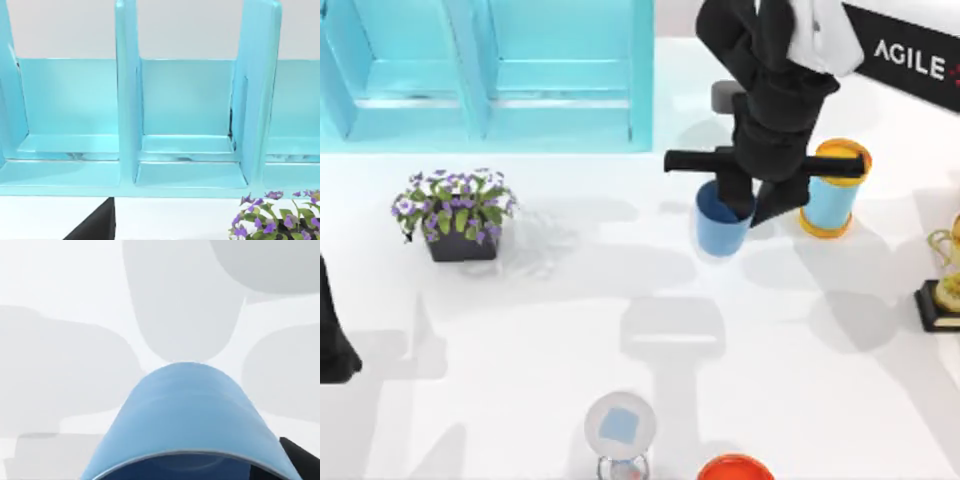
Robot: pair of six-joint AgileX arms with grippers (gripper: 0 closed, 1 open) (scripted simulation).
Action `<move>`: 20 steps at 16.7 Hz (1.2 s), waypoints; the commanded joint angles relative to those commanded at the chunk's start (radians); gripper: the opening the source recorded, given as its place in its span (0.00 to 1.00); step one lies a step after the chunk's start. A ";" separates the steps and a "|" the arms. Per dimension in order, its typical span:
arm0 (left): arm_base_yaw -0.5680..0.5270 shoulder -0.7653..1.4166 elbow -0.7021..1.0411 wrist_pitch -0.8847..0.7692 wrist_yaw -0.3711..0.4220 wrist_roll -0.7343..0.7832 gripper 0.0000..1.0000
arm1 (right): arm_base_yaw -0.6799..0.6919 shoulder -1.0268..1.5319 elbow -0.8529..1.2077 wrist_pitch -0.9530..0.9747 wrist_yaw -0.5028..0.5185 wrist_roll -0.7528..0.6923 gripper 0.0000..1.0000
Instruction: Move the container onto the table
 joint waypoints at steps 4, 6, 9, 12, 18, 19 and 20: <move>0.000 0.000 0.000 0.000 0.000 0.000 1.00 | 0.000 0.000 0.000 0.000 0.000 0.000 0.08; 0.000 0.000 0.000 0.000 0.000 0.000 1.00 | 0.000 0.000 0.000 0.000 0.000 0.000 0.23; 0.000 0.000 0.000 0.000 0.000 0.000 1.00 | 0.000 0.000 0.000 0.000 0.000 0.000 0.45; 0.000 0.000 0.000 0.000 0.000 0.000 1.00 | 0.000 0.000 0.000 0.000 0.000 0.000 0.68; 0.000 0.000 0.000 0.000 0.000 0.000 1.00 | 0.000 0.000 0.000 0.000 0.000 0.000 1.00; 0.000 0.000 0.000 0.000 0.000 0.000 1.00 | 0.000 0.000 0.000 0.000 0.000 0.000 1.00; 0.000 0.000 0.000 0.000 0.000 0.000 1.00 | 0.000 0.000 0.000 0.000 0.000 0.000 1.00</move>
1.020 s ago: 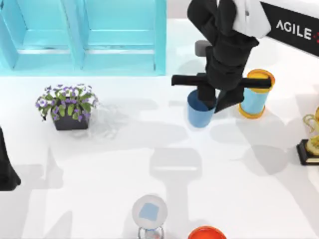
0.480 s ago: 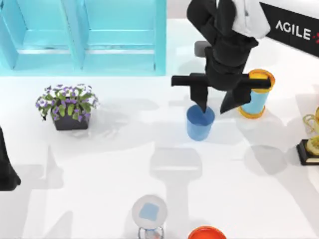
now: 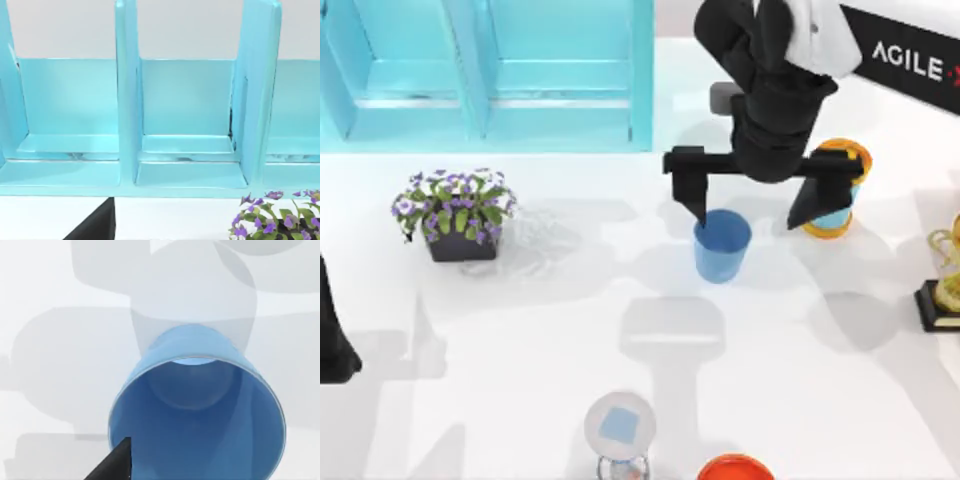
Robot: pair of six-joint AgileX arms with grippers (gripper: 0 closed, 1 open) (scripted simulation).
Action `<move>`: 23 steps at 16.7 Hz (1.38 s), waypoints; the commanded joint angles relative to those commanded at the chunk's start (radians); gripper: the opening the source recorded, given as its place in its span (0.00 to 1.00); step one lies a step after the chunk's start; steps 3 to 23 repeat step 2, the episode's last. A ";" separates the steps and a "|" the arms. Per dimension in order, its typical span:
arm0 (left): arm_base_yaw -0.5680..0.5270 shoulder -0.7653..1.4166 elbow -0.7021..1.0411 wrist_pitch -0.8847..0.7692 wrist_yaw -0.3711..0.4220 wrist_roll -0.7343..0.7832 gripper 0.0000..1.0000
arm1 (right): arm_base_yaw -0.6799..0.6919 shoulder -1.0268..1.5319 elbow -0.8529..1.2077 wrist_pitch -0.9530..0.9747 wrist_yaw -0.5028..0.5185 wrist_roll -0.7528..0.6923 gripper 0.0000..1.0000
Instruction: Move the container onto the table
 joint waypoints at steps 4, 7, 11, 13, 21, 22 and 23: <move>0.000 0.000 0.000 0.000 0.000 0.000 1.00 | 0.000 0.000 0.000 0.000 0.000 0.000 1.00; 0.000 0.000 0.000 0.000 0.000 0.000 1.00 | 0.000 0.000 0.000 0.000 0.000 0.000 1.00; 0.000 0.000 0.000 0.000 0.000 0.000 1.00 | 0.000 0.000 0.000 0.000 0.000 0.000 1.00; 0.000 0.000 0.000 0.000 0.000 0.000 1.00 | 0.000 0.000 0.000 0.000 0.000 0.000 1.00; 0.000 0.000 0.000 0.000 0.000 0.000 1.00 | 0.000 0.000 0.000 0.000 0.000 0.000 1.00; 0.000 0.000 0.000 0.000 0.000 0.000 1.00 | 0.000 0.000 0.000 0.000 0.000 0.000 1.00; 0.000 0.000 0.000 0.000 0.000 0.000 1.00 | 0.000 0.000 0.000 0.000 0.000 0.000 1.00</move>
